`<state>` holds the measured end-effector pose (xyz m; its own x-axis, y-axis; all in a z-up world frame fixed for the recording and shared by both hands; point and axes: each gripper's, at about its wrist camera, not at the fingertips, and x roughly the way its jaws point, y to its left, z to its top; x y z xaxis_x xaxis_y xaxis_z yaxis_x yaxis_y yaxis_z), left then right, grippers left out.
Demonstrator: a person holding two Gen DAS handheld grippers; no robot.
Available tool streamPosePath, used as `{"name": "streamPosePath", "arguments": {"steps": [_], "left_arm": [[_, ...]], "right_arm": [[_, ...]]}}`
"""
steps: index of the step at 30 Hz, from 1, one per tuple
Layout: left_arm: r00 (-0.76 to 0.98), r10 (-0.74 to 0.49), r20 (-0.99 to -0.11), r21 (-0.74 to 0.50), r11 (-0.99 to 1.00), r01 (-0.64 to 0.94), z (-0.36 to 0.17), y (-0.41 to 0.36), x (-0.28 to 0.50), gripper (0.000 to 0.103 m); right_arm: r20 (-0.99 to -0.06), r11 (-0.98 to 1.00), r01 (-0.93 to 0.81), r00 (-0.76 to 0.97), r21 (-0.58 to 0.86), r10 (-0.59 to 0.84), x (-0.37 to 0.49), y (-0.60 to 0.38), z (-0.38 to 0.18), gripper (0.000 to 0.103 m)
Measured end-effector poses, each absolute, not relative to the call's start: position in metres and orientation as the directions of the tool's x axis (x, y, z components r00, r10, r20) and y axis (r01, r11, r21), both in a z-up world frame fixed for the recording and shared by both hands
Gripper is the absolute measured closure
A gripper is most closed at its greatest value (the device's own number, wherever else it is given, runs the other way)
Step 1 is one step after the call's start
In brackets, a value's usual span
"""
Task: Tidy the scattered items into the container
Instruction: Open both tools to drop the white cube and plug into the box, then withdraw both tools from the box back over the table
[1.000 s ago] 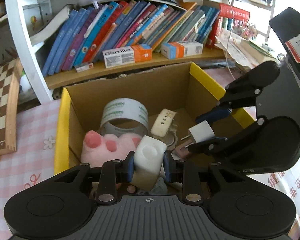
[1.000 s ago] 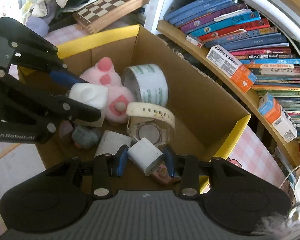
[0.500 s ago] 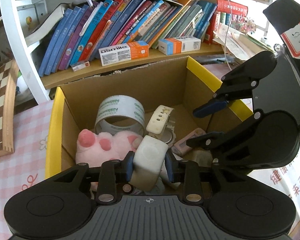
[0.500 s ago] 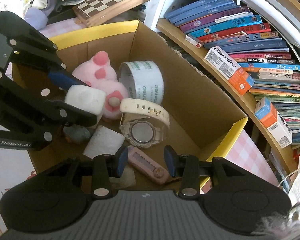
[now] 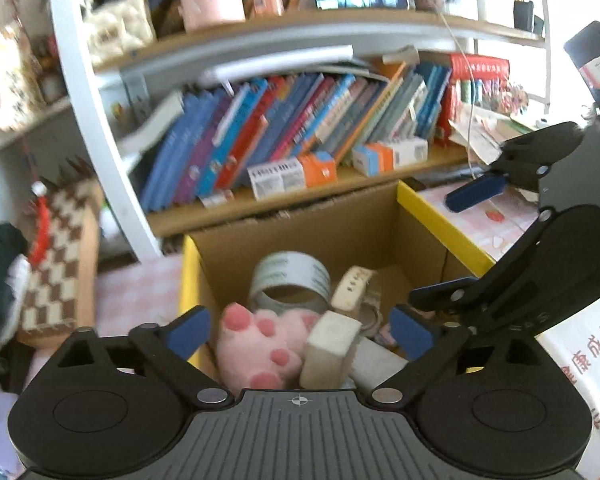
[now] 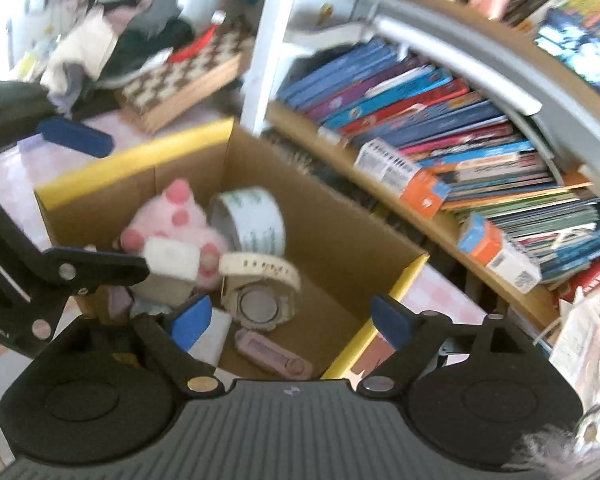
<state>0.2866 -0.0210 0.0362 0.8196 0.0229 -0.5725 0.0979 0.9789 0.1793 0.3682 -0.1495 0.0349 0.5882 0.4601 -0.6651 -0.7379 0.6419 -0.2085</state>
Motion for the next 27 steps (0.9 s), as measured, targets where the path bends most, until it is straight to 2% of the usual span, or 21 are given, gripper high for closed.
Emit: {"name": "streamPosePath", "arguments": {"steps": [6, 14, 20, 27], "left_arm": [[0.864, 0.057, -0.500, 0.200, 0.978, 0.052, 0.050, -0.026, 0.258, 0.000], [0.881, 0.069, -0.468, 0.122, 0.992, -0.013, 0.058, -0.020, 0.218, 0.000], [0.883, 0.136, -0.450, 0.023, 0.990, -0.140, 0.048, -0.011, 0.184, 0.000], [0.854, 0.165, -0.493, 0.035, 0.985, -0.169, 0.022, -0.009, 0.139, 0.000]], "right_arm": [[-0.586, 0.709, -0.685, 0.648, -0.168, 0.486, 0.345, -0.167, 0.054, 0.007], [-0.517, 0.799, -0.597, 0.709, -0.075, 0.481, 0.306, -0.190, 0.066, 0.005], [-0.498, 0.849, -0.528, 0.743, -0.027, 0.447, 0.265, -0.197, 0.056, 0.002], [-0.531, 0.910, -0.415, 0.769, 0.009, 0.356, 0.212, -0.203, 0.030, 0.000]]}}
